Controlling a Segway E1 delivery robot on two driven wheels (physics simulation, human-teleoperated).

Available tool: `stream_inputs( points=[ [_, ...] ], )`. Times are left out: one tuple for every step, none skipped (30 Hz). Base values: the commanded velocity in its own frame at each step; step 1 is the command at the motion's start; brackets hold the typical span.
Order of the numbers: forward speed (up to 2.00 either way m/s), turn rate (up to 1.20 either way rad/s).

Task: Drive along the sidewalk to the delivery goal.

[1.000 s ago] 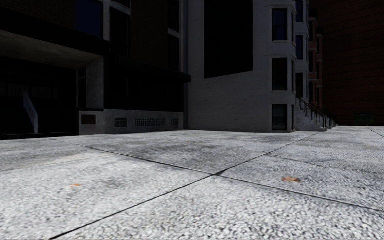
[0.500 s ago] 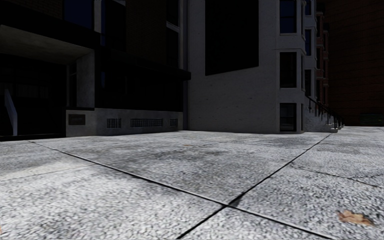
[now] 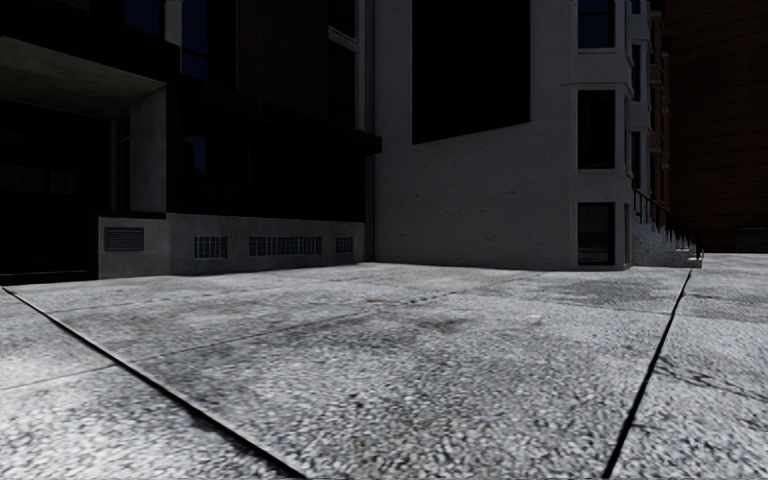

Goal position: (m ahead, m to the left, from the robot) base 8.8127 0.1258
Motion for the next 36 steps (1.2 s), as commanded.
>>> stream_inputs(
  points=[
    [2.0,0.0],
    [2.0,0.0],
    [2.0,0.0],
    [2.0,0.0],
    [2.0,0.0],
    [2.0,0.0],
    [2.0,0.0],
    [2.0,0.0],
    [2.0,0.0],
    [2.0,0.0],
    [2.0,0.0],
    [2.0,0.0],
    [2.0,0.0],
    [2.0,0.0],
    [2.0,0.0],
    [2.0,0.0],
    [2.0,0.0],
    [2.0,0.0],
    [2.0,0.0],
    [2.0,0.0],
    [2.0,0.0],
    [2.0,0.0],
    [2.0,0.0],
    [2.0,0.0],
    [2.0,0.0],
    [2.0,0.0],
    [2.0,0.0],
    [2.0,0.0],
    [2.0,0.0],
    [2.0,0.0],
    [2.0,0.0],
    [2.0,0.0],
    [2.0,0.0],
    [2.0,0.0],
    [2.0,0.0],
    [2.0,0.0]
  ],
)
